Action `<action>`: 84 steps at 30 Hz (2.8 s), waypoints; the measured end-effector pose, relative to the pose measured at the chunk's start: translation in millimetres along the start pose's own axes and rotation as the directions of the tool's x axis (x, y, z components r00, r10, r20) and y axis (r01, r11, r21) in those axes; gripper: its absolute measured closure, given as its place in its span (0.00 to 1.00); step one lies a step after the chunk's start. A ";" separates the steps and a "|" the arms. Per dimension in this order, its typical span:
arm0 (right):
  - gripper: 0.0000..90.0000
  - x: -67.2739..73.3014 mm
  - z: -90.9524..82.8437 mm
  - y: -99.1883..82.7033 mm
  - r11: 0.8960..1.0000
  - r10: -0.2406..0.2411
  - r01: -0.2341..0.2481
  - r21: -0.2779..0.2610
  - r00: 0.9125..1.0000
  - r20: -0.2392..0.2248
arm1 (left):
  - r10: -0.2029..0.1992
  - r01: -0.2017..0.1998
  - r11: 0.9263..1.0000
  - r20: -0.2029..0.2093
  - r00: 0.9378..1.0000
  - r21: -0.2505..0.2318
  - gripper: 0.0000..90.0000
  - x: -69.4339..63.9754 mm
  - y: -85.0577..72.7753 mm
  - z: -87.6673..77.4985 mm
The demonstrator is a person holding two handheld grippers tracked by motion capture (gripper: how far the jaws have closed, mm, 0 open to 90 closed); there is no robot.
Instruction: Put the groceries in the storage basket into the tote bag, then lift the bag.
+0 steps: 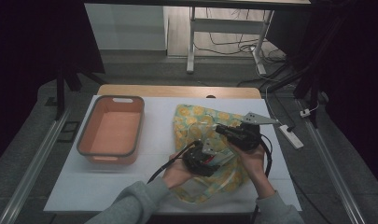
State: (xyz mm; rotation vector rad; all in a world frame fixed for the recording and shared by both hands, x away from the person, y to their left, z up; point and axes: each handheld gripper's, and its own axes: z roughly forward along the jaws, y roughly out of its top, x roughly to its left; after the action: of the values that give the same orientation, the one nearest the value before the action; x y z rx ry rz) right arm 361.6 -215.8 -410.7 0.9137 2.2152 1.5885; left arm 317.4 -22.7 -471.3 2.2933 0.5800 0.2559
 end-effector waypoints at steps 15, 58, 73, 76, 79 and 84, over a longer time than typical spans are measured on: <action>0.99 14.2 4.4 -25.4 0.990 -0.040 0.047 0.130 0.998 -0.054 | -0.137 0.135 0.988 -0.014 0.991 -0.068 0.39 32.5 -69.8 -97.9; 0.41 32.8 -99.0 -86.8 0.971 -0.079 0.043 0.234 0.986 0.148 | -0.213 0.213 0.977 -0.029 0.977 -0.006 0.34 52.7 -95.9 -92.3; 0.36 32.1 -86.7 -115.7 0.925 -0.078 -0.011 0.380 0.973 0.218 | -0.228 0.229 0.973 -0.040 0.973 0.018 0.35 55.6 -77.8 -56.3; 0.36 29.4 -85.0 -120.9 0.914 -0.079 -0.027 0.404 0.967 0.244 | -0.258 0.259 0.966 -0.045 0.965 0.012 0.39 63.7 -74.1 -45.2; 0.36 26.8 -83.9 -126.1 0.904 -0.065 -0.052 0.424 0.965 0.255 | -0.270 0.271 0.962 -0.050 0.962 0.017 0.51 69.0 -74.6 -37.0; 0.47 25.2 -79.7 -135.0 0.874 -0.076 -0.062 0.482 0.962 0.261 | -0.259 0.261 0.964 -0.036 0.965 0.055 0.94 70.4 -77.5 -33.4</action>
State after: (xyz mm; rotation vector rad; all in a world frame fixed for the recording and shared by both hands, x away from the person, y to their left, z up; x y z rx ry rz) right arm 253.4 -287.3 -502.2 1.1678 2.4408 0.8297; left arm 342.0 79.8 -502.2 2.2421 0.9051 0.1460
